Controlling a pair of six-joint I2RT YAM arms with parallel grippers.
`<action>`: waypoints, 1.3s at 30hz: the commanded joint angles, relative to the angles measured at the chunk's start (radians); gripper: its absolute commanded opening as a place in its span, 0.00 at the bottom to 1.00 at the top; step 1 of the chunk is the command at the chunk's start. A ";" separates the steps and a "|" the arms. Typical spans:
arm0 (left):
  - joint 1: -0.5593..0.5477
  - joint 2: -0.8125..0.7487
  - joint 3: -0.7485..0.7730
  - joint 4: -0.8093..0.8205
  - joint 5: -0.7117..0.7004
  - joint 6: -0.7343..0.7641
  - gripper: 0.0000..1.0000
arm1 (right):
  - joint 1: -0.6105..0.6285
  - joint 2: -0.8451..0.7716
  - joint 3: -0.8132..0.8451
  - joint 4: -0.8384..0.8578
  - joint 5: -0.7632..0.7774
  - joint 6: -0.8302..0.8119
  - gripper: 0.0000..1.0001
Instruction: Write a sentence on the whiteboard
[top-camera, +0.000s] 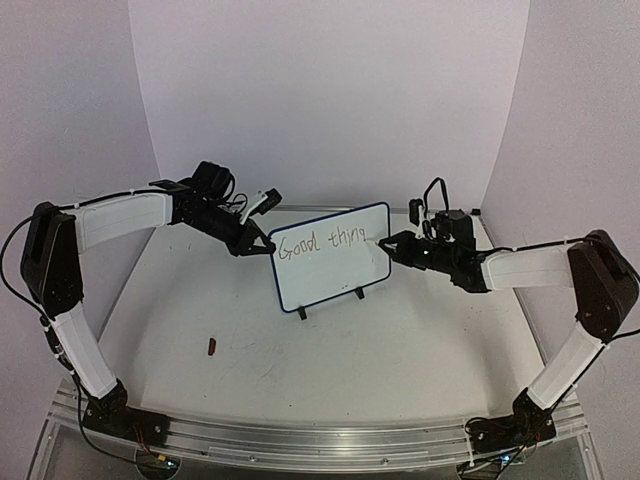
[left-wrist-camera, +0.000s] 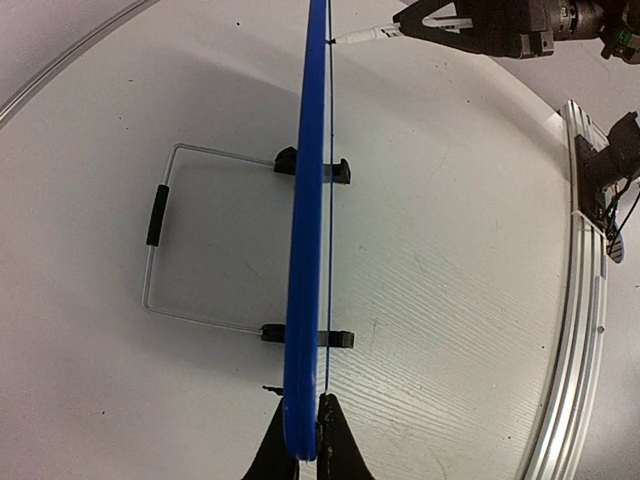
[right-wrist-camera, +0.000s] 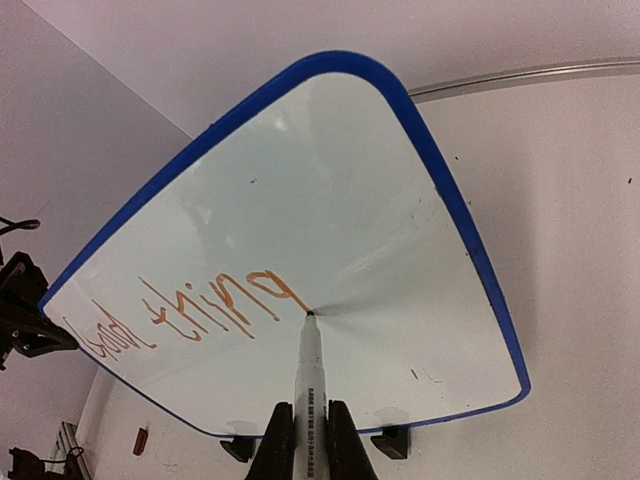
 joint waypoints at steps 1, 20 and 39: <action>-0.009 0.052 -0.007 -0.083 -0.122 0.058 0.00 | -0.003 0.021 -0.024 0.016 0.018 -0.007 0.00; -0.009 0.050 -0.007 -0.083 -0.124 0.057 0.00 | 0.018 0.034 0.003 0.034 -0.033 0.014 0.00; -0.010 0.049 -0.007 -0.083 -0.127 0.057 0.00 | 0.017 -0.177 -0.057 0.012 0.049 0.022 0.00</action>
